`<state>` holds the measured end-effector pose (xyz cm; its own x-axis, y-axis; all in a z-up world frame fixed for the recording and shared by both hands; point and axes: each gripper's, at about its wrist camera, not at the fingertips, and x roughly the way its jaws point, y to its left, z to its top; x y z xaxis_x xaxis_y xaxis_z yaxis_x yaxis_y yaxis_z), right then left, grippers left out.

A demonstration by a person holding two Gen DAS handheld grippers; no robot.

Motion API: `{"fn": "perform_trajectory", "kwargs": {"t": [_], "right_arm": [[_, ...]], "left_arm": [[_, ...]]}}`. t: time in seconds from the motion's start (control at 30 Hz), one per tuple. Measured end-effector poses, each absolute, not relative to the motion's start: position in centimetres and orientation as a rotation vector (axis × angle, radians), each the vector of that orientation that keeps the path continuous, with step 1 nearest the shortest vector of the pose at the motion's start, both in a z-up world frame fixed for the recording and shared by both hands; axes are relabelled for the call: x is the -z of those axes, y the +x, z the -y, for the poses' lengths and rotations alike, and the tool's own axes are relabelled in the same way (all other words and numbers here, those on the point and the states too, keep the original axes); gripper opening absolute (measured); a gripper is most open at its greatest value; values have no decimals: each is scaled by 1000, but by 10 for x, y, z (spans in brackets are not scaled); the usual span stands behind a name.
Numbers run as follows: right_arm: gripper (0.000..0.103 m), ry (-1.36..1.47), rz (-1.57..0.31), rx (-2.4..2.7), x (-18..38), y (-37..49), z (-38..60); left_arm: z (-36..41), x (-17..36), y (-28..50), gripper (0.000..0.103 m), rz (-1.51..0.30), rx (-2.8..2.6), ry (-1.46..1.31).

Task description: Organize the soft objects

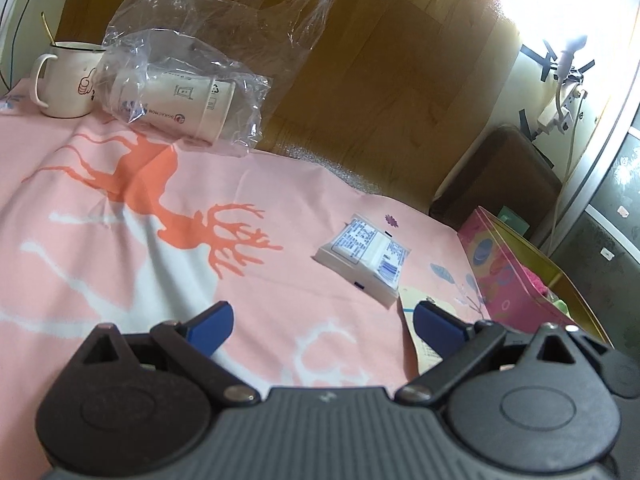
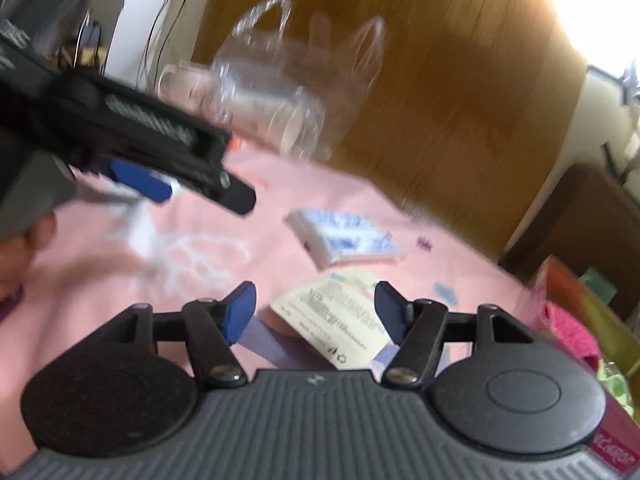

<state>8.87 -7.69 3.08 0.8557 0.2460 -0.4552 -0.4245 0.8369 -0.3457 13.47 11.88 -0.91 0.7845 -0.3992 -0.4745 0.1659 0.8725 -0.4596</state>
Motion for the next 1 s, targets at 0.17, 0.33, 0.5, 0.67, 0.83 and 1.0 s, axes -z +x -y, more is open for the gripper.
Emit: {"fn": "perform_trajectory", "kwargs": {"t": [0.17,0.33,0.5,0.67,0.83,1.0], "right_arm": [[27,-404,-456,-354,-26,107,84],[3,-92,-463,-296,-33,104,134],[3,82,-460,-232,-36,89,177],[21,263,-529,-256,-34,109,194],[32,412,-583,-217,-23,128,206],[13,478,-636,-279,-16,135,207]], "left_arm": [[-120,10,136,100,-603,309,-422],[-119,11,136,100,-603,309,-419],[-118,10,135,100,-603,308,-417],[-113,9,134,100,-595,300,-382],[-105,8,137,100,-621,319,-385],[-87,4,152,98,-655,380,-428]]}}
